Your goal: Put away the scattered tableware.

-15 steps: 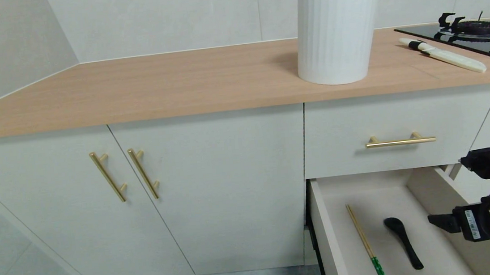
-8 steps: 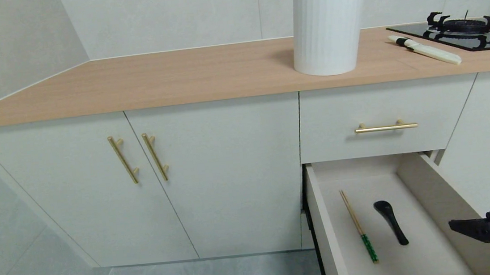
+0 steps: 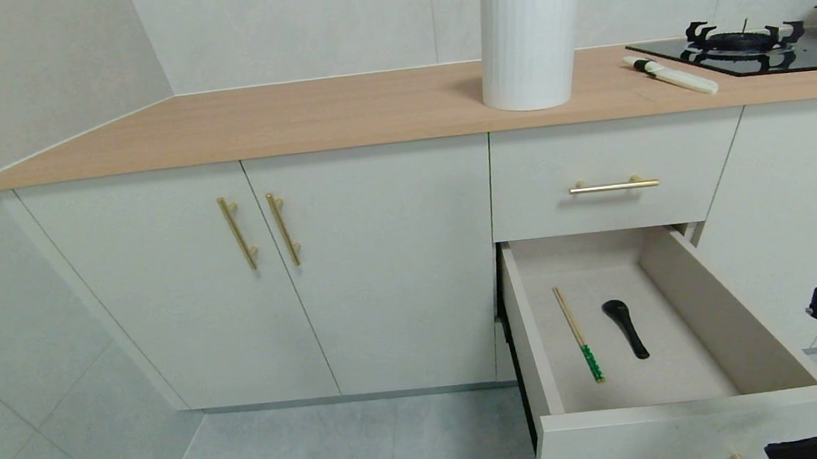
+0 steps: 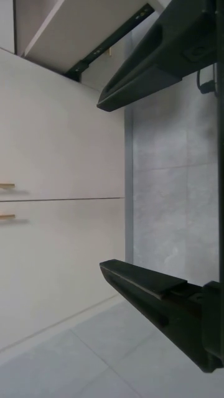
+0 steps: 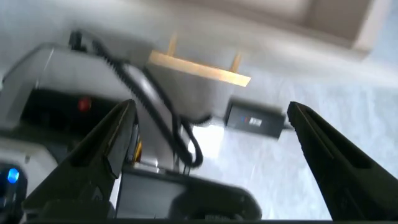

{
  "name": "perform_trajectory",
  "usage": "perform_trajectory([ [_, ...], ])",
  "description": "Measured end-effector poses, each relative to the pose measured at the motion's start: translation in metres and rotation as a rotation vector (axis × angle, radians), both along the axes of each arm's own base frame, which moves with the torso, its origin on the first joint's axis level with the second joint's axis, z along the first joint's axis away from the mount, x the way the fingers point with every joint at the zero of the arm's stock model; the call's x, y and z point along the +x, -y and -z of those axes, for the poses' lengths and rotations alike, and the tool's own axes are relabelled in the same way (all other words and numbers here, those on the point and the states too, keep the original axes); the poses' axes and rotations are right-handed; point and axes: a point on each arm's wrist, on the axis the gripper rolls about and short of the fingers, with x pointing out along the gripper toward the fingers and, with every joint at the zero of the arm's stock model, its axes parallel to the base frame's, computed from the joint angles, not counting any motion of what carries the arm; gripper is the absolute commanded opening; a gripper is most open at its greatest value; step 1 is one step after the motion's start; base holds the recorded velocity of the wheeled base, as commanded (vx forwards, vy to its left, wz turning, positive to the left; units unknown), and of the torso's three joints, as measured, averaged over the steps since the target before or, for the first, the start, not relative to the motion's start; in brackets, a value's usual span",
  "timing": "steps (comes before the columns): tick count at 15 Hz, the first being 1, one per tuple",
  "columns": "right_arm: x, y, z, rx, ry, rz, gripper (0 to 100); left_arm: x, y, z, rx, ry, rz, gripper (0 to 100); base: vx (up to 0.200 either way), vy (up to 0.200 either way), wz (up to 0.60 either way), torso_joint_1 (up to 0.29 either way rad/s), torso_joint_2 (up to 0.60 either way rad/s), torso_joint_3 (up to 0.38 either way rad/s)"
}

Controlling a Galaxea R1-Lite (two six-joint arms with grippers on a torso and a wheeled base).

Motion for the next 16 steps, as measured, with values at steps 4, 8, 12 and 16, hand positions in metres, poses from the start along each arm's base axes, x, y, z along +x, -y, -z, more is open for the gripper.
perform_trajectory([
  [4, 0.015, -0.008, 0.018, -0.034, -0.114, -0.009, 100, 0.0, 0.0, 0.0, 0.0, 0.0, 0.0, 100, 0.0, 0.0, 0.0, 0.0, 0.0, 0.0],
  [8, 0.028, -0.014, 0.034, -0.036, -0.2, 0.01, 100, 0.0, 0.0, 0.0, 0.0, -0.001, 0.0, 100, 0.0, 0.0, 0.0, 0.0, 0.0, 0.0],
  [12, 0.048, -0.023, 0.048, -0.002, -0.211, 0.082, 100, 0.0, 0.0, 0.0, 0.0, 0.0, 0.0, 100, 0.0, 0.0, 0.0, 0.0, 0.0, 0.0],
  [16, 0.057, -0.027, 0.058, 0.01, -0.202, 0.103, 100, 0.0, 0.0, 0.0, 0.0, 0.0, 0.0, 100, 0.0, 0.0, 0.0, 0.0, 0.0, 0.0],
])
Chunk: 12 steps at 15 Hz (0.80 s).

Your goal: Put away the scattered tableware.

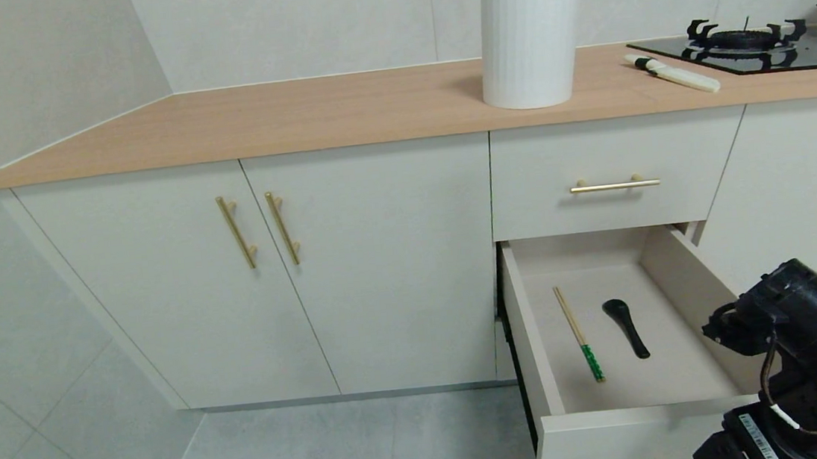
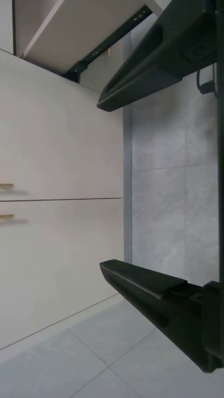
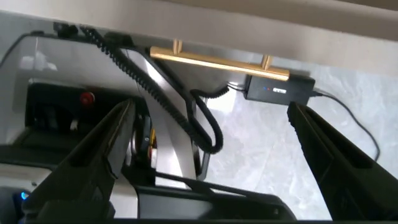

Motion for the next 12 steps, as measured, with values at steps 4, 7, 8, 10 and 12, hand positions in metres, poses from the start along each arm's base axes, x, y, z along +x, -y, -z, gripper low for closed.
perform_trajectory([
  [4, 0.009, -0.004, 0.004, 0.039, 0.062, 0.035, 100, 0.0, 0.0, 0.0, 0.0, 0.0, 0.0, 100, 0.0, 0.0, 0.0, 0.0, 0.0, 0.0],
  [7, 0.012, -0.004, 0.01, 0.055, 0.122, 0.042, 100, 0.0, 0.0, 0.0, 0.0, 0.0, 0.0, 100, 0.0, 0.0, 0.0, 0.0, 0.0, 0.0],
  [8, 0.013, -0.005, 0.012, 0.053, 0.137, 0.046, 100, 0.0, 0.0, 0.0, 0.0, 0.0, 0.0, 100, 0.0, 0.0, 0.0, 0.0, 0.0, 0.0],
  [10, 0.016, -0.005, 0.016, 0.045, 0.173, 0.057, 100, 0.0, 0.0, 0.0, 0.0, 0.0, 0.0, 100, 0.0, 0.0, 0.0, 0.0, 0.0, 0.0],
  [12, 0.02, -0.007, 0.02, 0.046, 0.22, 0.069, 100, 0.0, 0.0, 0.0, 0.0, 0.0, 0.0, 100, 0.0, 0.0, 0.0, 0.0, 0.0, 0.0],
])
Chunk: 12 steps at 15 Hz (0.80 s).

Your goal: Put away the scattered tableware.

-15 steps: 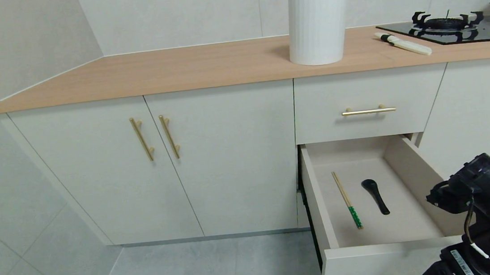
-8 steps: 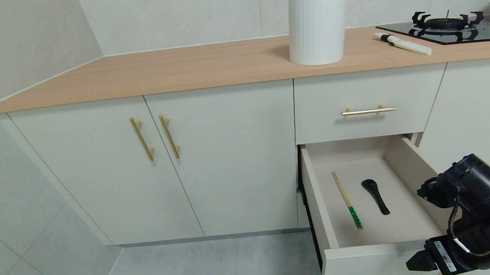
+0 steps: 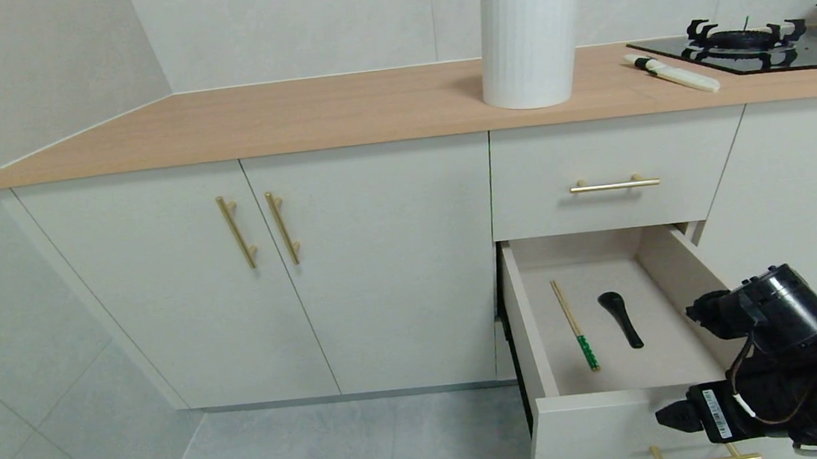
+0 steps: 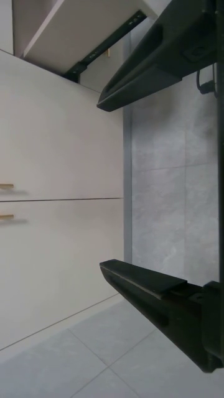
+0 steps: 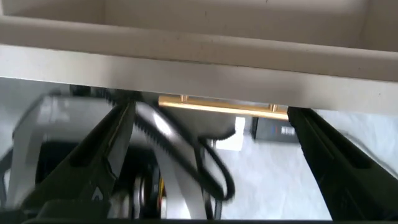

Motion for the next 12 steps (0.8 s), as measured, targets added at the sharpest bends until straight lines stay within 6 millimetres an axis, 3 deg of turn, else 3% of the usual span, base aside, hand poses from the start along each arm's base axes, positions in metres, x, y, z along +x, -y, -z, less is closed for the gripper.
perform_trajectory([
  [12, 0.031, -0.004, 0.028, 0.02, 0.278, 0.139, 100, 0.0, 0.0, 0.0, 0.0, 0.0, 0.0, 100, 0.0, 0.0, 0.0, 0.0, 0.0, 0.0],
])
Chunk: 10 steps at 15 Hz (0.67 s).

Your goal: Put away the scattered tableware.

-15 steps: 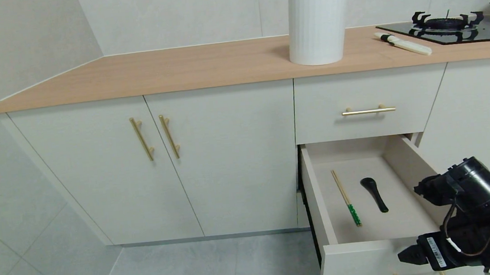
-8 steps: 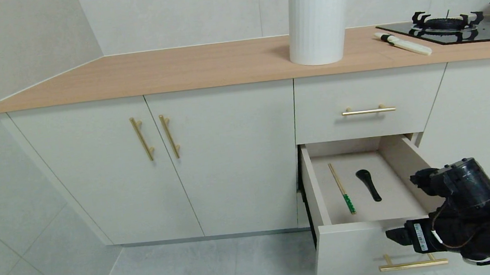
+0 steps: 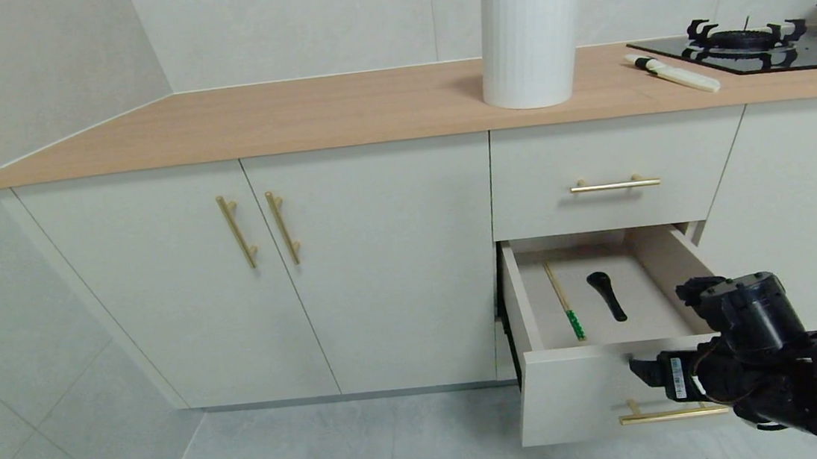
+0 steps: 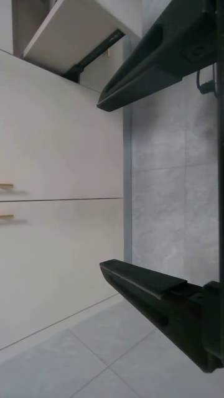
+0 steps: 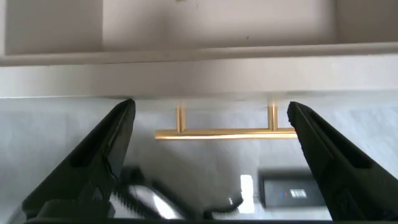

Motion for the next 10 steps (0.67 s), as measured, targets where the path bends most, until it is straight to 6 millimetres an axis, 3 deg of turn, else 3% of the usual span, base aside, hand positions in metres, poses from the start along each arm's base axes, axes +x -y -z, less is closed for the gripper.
perform_trajectory([
  [4, 0.011, -0.002, 0.007, 0.025, 0.124, 0.035, 100, 0.0, 0.0, 0.0, 0.0, 0.0, 0.0, 100, 0.0, 0.0, 0.0, 0.0, 0.0, 0.0],
  [10, 0.033, 0.014, 0.03, 0.043, 0.213, 0.123, 100, 0.0, 0.0, 0.0, 0.0, 0.0, 0.0, 100, 0.0, 0.0, 0.0, 0.0, 0.0, 0.0],
])
